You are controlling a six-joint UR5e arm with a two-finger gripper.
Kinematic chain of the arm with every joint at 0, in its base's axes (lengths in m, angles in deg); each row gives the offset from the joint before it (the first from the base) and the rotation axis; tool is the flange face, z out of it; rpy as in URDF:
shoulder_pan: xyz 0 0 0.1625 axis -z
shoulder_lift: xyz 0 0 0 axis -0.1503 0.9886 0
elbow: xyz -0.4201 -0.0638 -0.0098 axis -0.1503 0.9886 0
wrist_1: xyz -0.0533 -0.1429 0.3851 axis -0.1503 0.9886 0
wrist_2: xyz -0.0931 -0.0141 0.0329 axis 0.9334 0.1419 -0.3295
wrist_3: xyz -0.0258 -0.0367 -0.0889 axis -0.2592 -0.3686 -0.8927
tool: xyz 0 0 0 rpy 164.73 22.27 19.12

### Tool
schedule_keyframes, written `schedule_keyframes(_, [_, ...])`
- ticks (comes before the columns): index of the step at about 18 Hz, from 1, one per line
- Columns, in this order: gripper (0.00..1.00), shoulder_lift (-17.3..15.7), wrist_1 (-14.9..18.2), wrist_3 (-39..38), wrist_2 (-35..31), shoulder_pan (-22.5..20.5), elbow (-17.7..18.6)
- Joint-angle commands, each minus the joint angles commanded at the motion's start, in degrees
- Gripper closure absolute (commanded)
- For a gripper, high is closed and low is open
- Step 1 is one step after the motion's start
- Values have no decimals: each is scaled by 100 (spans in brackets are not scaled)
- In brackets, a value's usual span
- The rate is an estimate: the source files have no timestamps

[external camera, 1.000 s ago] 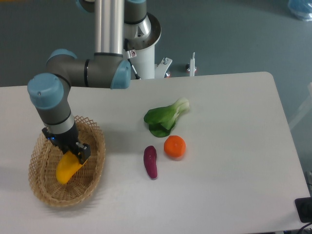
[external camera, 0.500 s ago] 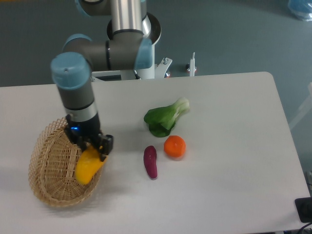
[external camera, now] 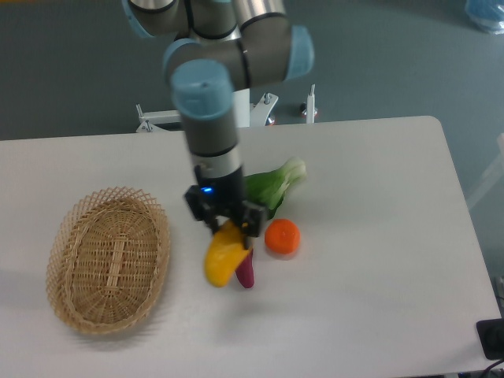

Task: Pick up the mango from the basket
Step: 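Lift the mango out of the basket and carry it toward the orange, then hold the mango raised above the table beside the orange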

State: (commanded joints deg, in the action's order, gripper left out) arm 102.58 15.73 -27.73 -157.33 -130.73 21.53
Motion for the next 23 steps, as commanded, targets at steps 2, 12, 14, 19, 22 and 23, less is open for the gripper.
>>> schedule_keyframes(2, [40,9,9,387,194,-334,-17])
schedule_keyframes(12, [40,9,18,846,186,-626,-26])
schedule_keyframes(14, [40,0,18,855,212,-678,9])
schedule_keyframes(19, [40,9,9,854,247,-661,-26])
schedule_keyframes(22, [40,0,9,854,247,-678,-18])
schedule_keyframes(23, [40,9,9,854,247,-678,0])
